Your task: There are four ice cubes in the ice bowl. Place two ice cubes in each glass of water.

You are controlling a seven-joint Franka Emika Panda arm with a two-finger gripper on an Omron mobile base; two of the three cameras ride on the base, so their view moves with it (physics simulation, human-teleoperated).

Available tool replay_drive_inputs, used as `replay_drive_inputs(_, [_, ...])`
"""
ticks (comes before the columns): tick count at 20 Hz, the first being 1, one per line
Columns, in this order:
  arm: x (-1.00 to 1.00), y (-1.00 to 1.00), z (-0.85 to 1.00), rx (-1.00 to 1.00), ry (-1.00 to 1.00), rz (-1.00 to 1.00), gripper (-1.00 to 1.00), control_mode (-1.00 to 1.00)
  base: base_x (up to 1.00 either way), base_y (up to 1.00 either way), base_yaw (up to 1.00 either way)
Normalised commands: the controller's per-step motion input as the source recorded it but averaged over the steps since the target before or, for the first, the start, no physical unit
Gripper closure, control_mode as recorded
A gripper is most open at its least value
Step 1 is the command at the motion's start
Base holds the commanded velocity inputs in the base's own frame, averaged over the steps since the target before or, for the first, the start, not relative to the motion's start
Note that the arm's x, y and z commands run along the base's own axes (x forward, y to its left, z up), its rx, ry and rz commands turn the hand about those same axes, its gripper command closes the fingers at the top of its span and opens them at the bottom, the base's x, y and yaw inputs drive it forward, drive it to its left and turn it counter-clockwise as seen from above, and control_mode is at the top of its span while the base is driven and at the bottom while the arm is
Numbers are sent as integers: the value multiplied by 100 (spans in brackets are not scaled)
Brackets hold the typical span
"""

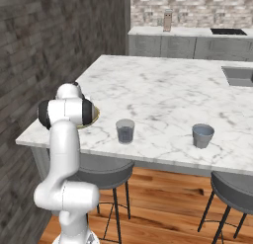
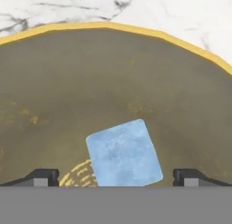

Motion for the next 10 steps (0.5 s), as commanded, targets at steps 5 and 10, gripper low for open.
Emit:
replay_drive_inputs(5, [6,0,-13,-2,0,0,-100,-100,0,0,0])
replay_drive_inputs(10, [6,0,-14,-3,-2,0,-100,-100,0,0,0])
